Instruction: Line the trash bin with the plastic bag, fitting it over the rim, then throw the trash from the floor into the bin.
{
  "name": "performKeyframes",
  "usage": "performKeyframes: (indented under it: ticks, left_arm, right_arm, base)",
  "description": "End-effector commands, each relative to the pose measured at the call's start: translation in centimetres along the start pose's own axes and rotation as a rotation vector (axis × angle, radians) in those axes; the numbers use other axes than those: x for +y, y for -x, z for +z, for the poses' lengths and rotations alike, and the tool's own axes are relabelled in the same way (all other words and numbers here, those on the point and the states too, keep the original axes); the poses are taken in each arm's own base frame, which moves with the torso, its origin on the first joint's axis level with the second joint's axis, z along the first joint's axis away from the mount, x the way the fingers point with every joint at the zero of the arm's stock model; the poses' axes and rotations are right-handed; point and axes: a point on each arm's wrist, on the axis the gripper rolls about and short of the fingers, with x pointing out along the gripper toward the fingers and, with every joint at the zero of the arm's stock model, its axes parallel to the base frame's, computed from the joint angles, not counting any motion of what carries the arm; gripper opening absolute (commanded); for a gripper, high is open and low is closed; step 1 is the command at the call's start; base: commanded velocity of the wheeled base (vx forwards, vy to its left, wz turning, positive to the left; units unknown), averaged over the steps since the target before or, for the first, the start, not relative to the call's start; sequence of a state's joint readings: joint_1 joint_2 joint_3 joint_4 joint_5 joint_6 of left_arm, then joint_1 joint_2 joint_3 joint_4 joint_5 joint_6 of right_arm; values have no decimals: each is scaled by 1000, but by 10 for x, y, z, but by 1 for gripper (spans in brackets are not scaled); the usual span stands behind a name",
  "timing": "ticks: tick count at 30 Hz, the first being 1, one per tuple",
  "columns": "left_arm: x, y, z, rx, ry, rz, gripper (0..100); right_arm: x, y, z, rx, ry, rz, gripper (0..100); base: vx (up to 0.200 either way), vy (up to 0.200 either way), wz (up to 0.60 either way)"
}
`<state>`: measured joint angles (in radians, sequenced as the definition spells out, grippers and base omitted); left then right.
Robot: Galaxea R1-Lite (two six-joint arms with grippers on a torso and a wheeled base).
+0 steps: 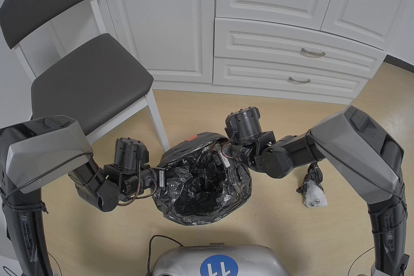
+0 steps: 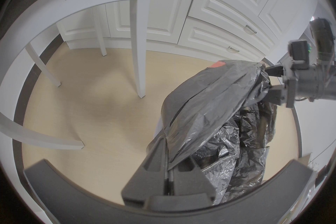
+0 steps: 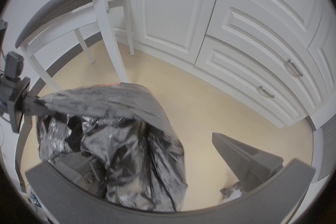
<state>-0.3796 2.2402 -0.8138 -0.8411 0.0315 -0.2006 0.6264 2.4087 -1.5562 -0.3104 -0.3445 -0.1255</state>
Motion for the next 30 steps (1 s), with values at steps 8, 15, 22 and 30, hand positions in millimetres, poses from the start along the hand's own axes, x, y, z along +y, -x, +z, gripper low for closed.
performKeyframes:
  ticks: [8, 15, 22, 30]
  left_arm:
    - [12, 2, 6, -14, 9, 24, 0]
    - [13, -1, 8, -7, 12, 27, 0]
    - [14, 0, 9, -14, 15, 28, 0]
    - [14, 0, 8, -9, 15, 26, 0]
  right_arm:
    - [11, 12, -17, 40, -6, 56, 100]
    - [43, 5, -49, 115, 59, 112, 100]
    - [57, -34, -79, 162, 93, 106, 100]
    - [41, 32, -43, 111, 92, 143, 100]
  base:
    - [0, 0, 0]
    - [0, 0, 0]
    - [0, 0, 0]
    - [0, 0, 0]
